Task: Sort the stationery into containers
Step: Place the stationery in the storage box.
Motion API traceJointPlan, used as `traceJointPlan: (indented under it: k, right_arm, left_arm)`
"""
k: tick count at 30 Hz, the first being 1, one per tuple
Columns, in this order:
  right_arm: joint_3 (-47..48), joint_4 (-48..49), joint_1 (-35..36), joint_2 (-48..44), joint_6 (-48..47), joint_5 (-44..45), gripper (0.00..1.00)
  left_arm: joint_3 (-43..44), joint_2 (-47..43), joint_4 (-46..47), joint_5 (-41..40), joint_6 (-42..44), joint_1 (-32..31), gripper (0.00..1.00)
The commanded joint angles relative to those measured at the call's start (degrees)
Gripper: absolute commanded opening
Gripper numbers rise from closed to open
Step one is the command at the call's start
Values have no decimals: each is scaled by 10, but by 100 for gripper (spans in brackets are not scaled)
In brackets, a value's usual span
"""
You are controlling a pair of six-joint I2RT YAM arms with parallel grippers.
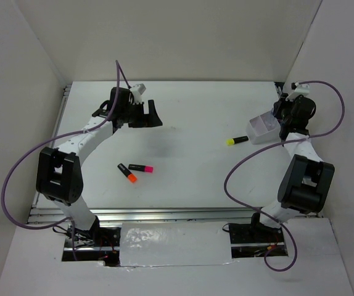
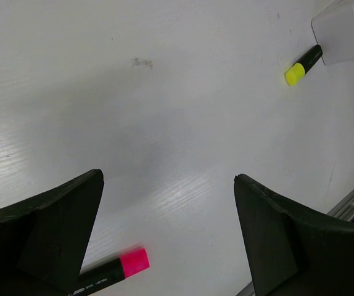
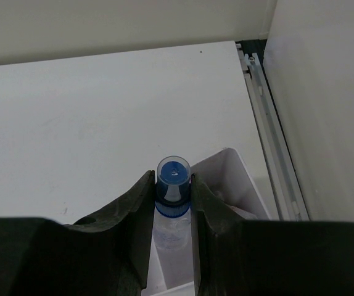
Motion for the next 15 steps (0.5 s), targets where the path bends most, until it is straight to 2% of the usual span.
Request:
traceJointPlan:
  k: [1,13,15]
  right_arm:
    - [18,37,-4,3,-11,7,15]
    - [-35,44,14,-3,-47,19,37]
    - [-37,38,14,-4,-46,24,45]
  left_arm:
    - [21,-2,11,-4,16,-4,99]
    - [29,10,1,-11,10,-3,99]
    - [29,10,0,-10,9,-2,99]
